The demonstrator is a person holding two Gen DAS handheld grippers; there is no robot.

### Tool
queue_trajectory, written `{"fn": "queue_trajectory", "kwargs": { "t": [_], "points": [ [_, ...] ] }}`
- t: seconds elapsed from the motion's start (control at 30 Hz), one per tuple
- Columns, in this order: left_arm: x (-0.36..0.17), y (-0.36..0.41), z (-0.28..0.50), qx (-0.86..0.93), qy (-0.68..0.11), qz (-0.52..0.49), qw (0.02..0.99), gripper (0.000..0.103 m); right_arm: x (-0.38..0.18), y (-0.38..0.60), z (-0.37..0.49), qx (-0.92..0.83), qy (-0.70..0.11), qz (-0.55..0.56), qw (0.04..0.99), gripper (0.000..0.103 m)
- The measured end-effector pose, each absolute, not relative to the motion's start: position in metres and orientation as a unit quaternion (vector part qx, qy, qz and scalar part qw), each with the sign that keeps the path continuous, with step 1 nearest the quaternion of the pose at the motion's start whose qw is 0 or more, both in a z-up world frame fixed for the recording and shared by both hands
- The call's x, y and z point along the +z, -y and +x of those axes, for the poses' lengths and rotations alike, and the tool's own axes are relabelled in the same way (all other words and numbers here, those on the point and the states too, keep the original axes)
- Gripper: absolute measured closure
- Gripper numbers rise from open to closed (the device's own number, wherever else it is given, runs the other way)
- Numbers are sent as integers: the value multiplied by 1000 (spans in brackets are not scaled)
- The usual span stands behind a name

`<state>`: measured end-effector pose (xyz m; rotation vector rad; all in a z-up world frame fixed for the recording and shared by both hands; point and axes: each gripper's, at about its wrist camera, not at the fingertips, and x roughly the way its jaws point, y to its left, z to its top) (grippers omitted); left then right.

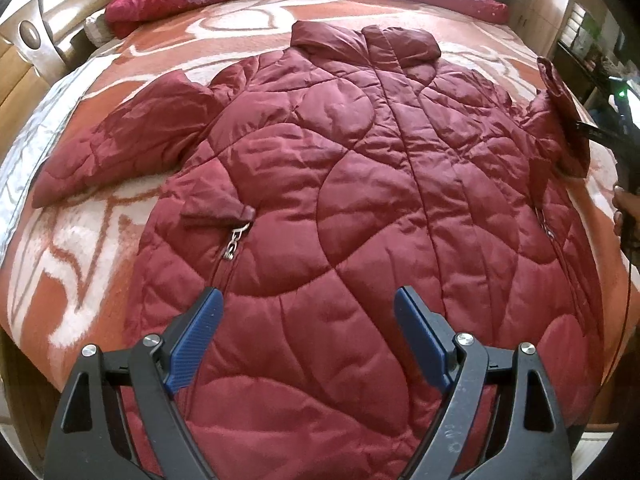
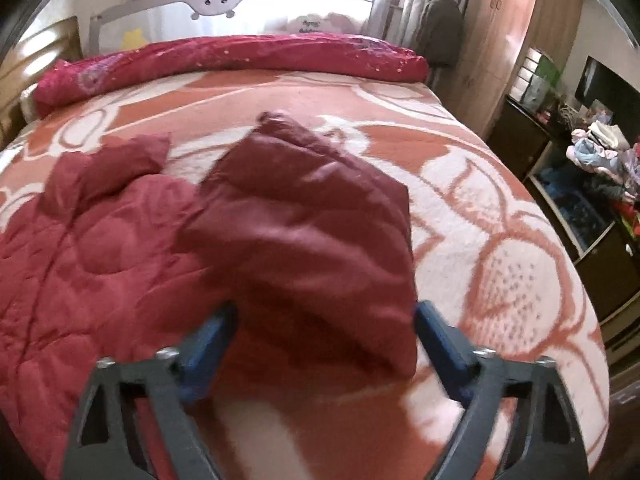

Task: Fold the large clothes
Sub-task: 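Grasp the jacket sleeve near the hood with the right gripper, then fold the held sleeve across the jacket body with the right gripper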

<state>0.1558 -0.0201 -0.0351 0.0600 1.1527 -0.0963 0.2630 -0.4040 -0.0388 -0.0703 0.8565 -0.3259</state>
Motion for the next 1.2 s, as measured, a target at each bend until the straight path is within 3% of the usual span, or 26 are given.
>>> {"fn": "queue_trajectory", "kwargs": {
  "t": [0.07, 0.13, 0.23, 0.67, 0.83, 1.2],
  "points": [
    [-36, 22, 160, -47, -544, 28, 837, 15, -41, 412, 271, -156, -417, -25, 895, 44],
    [-37, 23, 163, -49, -545, 28, 837, 15, -40, 418, 276, -152, -418, -9, 896, 75],
    [-39, 25, 167, -59, -545, 25, 836, 15, -28, 413, 270, -129, -405, 18, 905, 89],
    [-26, 10, 180, -109, -538, -37, 835, 15, 11, 282, 252, 68, -377, 52, 922, 93],
    [-23, -5, 187, -123, -538, -63, 832, 15, -5, 219, 263, 136, -396, 52, 907, 96],
    [-43, -57, 245, -187, -550, -220, 783, 15, -53, 121, 283, 241, -431, 51, 868, 97]
  ]
}}
